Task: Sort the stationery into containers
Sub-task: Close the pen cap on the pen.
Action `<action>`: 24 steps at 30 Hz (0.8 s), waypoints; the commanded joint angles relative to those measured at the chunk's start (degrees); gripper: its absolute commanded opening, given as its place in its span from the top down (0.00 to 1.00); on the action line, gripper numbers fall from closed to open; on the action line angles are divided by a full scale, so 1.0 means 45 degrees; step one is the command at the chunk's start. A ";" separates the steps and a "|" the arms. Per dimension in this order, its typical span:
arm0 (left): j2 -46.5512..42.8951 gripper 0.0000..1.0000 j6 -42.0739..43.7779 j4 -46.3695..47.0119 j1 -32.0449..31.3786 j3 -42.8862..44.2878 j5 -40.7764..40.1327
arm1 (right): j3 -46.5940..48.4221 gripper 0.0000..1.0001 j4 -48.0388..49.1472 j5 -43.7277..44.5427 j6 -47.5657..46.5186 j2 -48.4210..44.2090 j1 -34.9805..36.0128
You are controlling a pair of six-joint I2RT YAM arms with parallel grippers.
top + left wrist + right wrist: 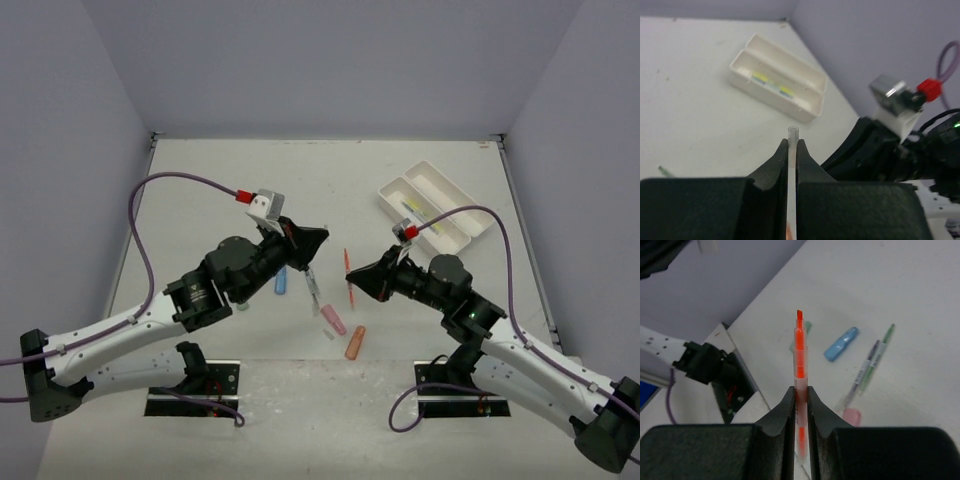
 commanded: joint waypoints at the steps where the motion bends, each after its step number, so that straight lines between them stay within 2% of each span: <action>1: -0.1051 1.00 0.2023 0.3546 0.0032 -0.0185 0.1343 | 0.0498 1.00 0.2762 0.0089 0.0863 -0.0396 0.1708; 7: -0.1409 1.00 0.1998 0.3431 0.0032 -0.0209 0.2330 | 0.0809 1.00 0.3312 -0.0081 0.1048 -0.0014 0.2063; 24: -0.1092 1.00 0.1704 0.2962 0.0032 -0.0571 0.2653 | 0.1479 1.00 0.2613 0.0070 0.0274 0.0020 0.2186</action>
